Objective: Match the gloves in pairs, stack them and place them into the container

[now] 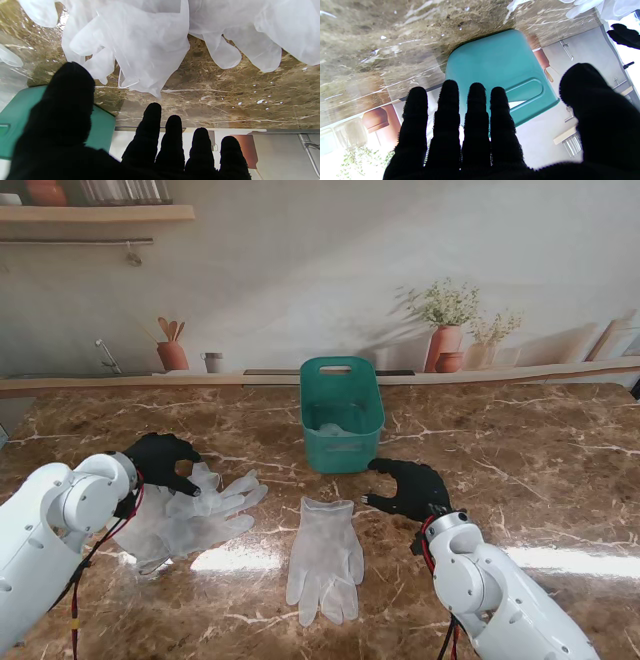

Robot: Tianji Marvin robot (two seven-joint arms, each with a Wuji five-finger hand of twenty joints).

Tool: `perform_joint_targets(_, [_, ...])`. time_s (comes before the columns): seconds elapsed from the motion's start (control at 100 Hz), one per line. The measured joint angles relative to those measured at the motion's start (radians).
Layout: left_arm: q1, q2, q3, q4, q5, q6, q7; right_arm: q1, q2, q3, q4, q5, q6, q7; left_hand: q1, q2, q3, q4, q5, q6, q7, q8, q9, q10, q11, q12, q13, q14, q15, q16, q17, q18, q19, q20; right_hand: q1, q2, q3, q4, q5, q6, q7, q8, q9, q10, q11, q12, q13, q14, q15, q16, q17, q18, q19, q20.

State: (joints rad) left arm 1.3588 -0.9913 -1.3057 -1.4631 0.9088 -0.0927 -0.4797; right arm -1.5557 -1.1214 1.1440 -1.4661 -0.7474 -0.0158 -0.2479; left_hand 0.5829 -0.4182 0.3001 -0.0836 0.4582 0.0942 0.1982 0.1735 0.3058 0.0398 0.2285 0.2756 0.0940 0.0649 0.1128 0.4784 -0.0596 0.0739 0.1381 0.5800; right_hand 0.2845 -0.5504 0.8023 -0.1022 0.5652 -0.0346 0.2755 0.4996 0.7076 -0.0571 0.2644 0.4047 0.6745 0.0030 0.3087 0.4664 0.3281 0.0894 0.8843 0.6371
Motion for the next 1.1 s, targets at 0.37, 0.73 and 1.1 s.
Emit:
perform_joint_targets(0.37, [-0.138,-0.001,0.170,0.160,-0.031,0.036,0.025,-0.001,-0.003,0.004,0.006,0.010,-0.011,0.001,0.001,0.004,0.192,-0.001,-0.079,-0.094,-0.034,-0.006,0.000,-0.008,0.000,0.013,0.000,0.000,0.007,0.013,0.000,0.000,0.009,0.012,0.000,0.000,0.011,0.000,0.008,-0.001,0.002,-0.004,0.015,0.000,0.000,0.000,0.000,0.000,0.000,0.000,0.000,0.009,0.000,0.000])
perform_joint_targets(0.73, [-0.149,-0.014,0.198,0.185,-0.018,0.056,0.109,-0.003,-0.002,0.004,0.004,0.010,-0.010,0.009,0.210,-0.081,0.237,-0.061,0.317,-0.280,0.612,0.256,0.446,-0.057,0.159,0.199,0.277,0.014,0.167,0.138,-0.013,0.004,0.099,0.204,0.000,0.000,0.036,0.000,0.019,-0.014,0.012,-0.011,0.025,0.000,0.001,0.000,0.000,0.000,0.000,0.000,0.000,0.010,0.000,0.000])
perform_joint_targets(1.1, [0.016,-0.037,0.042,0.013,-0.150,0.055,0.205,-0.028,0.006,0.007,-0.044,-0.024,-0.017,0.019,0.236,-0.069,0.243,-0.072,0.347,-0.272,0.672,0.381,0.608,-0.069,0.142,0.279,0.373,0.044,0.236,0.164,-0.012,0.019,0.202,0.202,0.000,0.000,0.051,0.000,0.045,-0.017,0.026,-0.011,0.052,0.002,0.009,0.000,0.001,0.000,0.000,0.000,0.003,0.010,0.000,0.000])
